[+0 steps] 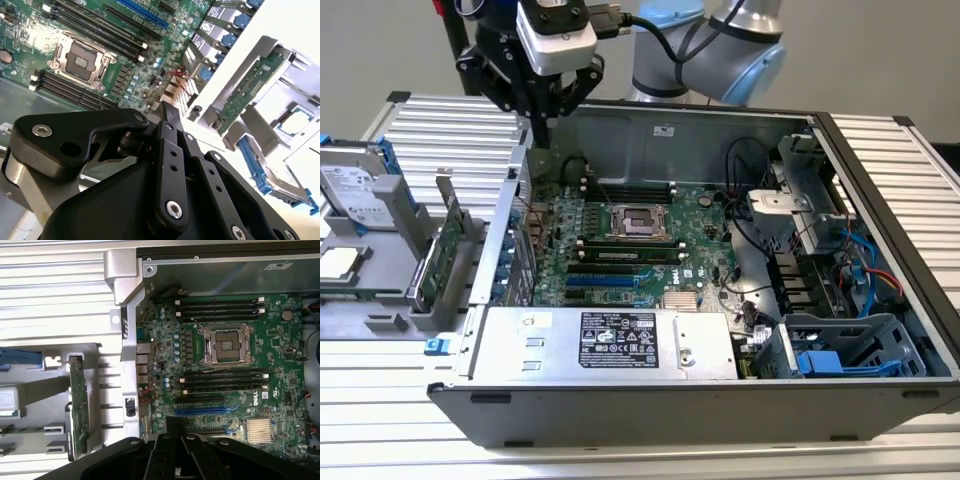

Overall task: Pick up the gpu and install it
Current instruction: 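Reach for the gpu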

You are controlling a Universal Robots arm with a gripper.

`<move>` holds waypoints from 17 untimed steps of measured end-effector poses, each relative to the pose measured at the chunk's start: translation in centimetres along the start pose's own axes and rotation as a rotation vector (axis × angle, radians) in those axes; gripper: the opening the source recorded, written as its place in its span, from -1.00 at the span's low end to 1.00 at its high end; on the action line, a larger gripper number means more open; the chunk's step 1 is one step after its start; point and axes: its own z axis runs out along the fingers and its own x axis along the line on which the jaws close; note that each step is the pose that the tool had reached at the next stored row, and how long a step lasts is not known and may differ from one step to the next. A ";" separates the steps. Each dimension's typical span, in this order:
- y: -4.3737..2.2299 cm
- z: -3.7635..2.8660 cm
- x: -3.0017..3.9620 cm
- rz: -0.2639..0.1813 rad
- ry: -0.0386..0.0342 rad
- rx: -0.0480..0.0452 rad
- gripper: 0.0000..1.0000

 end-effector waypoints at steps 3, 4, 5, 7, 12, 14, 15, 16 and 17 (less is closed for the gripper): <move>-0.03 -0.01 0.50 0.000 0.0000 0.0000 -1.00; -0.05 -0.02 0.68 0.000 0.0000 0.0000 -1.00; -0.06 -0.02 0.85 0.000 -0.0001 0.0000 -1.00; -0.09 -0.03 1.23 0.000 0.0000 0.0000 -1.00; -0.15 -0.05 2.19 0.000 0.0000 0.0000 -1.00; -0.18 -0.06 2.59 0.000 -0.0001 0.0000 -1.00; -0.19 -0.06 2.77 0.000 0.0000 0.0001 -1.00; -0.21 -0.07 2.97 0.000 0.0000 0.0000 -1.00; -0.22 -0.07 3.16 0.000 0.0000 0.0000 -1.00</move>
